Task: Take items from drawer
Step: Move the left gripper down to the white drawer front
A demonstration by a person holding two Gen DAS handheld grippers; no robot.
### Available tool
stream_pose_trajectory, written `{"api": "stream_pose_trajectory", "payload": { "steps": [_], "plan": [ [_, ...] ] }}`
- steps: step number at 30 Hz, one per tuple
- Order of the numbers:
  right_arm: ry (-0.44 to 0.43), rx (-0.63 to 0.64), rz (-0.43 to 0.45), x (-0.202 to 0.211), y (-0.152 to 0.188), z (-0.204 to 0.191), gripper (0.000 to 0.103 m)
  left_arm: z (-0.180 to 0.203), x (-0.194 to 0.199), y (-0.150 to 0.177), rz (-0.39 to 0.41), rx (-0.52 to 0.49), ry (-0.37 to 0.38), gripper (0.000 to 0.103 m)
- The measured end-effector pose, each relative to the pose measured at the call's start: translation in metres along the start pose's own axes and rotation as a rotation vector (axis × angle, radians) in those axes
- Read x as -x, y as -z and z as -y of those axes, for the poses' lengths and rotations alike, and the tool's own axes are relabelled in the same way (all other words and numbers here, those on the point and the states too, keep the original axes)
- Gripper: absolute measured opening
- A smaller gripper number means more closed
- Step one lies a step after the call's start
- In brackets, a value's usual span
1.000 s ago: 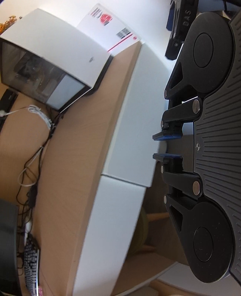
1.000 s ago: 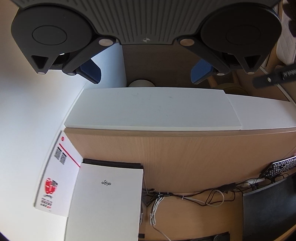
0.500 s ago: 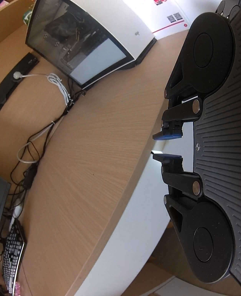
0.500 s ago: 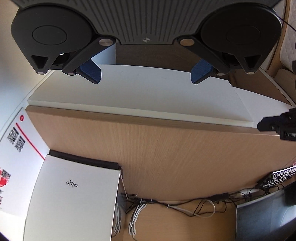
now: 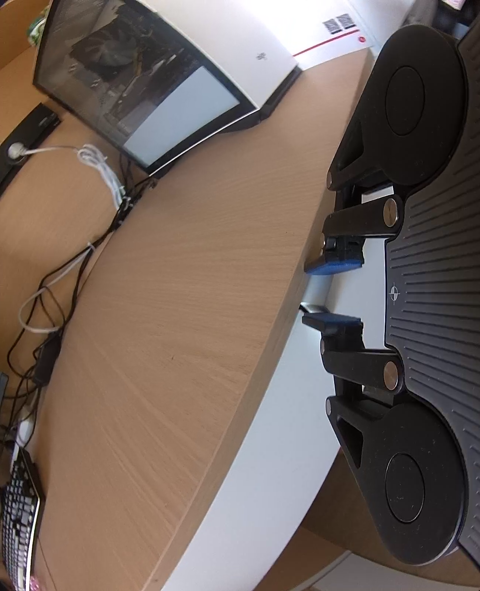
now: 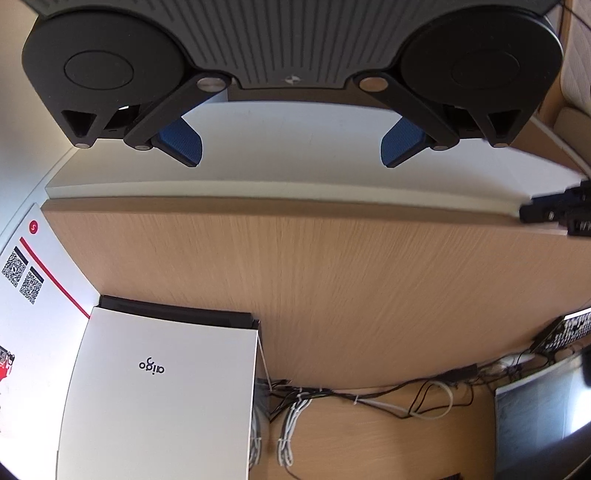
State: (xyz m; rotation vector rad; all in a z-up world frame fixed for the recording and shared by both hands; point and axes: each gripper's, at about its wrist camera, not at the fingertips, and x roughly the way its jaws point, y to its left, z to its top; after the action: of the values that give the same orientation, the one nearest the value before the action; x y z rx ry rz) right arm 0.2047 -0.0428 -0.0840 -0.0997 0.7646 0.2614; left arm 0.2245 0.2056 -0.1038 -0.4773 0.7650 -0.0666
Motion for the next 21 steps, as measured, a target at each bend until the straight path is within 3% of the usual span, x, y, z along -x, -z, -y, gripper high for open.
{"api": "stream_pose_trajectory", "payload": {
  "steps": [8, 14, 18, 19, 21],
  "plan": [
    [-0.003, -0.009, 0.026, -0.011, -0.008, -0.002, 0.103, 0.004, -0.001, -0.001, -0.02, -0.098, 0.03, 0.038],
    [0.01, -0.014, 0.027, -0.017, -0.008, -0.001, 0.103, -0.002, -0.005, -0.006, -0.047, -0.04, 0.031, 0.031],
    [0.026, -0.038, 0.043, -0.022, -0.011, -0.001, 0.103, 0.0, -0.005, -0.004, -0.037, -0.022, 0.018, 0.032],
    [-0.038, 0.014, 0.041, -0.024, -0.012, -0.001, 0.103, -0.001, -0.005, -0.004, -0.036, -0.02, 0.018, 0.032],
    [-0.028, 0.001, 0.037, -0.029, -0.014, -0.003, 0.103, -0.001, -0.005, -0.004, -0.04, -0.014, 0.02, 0.032]
  ]
}}
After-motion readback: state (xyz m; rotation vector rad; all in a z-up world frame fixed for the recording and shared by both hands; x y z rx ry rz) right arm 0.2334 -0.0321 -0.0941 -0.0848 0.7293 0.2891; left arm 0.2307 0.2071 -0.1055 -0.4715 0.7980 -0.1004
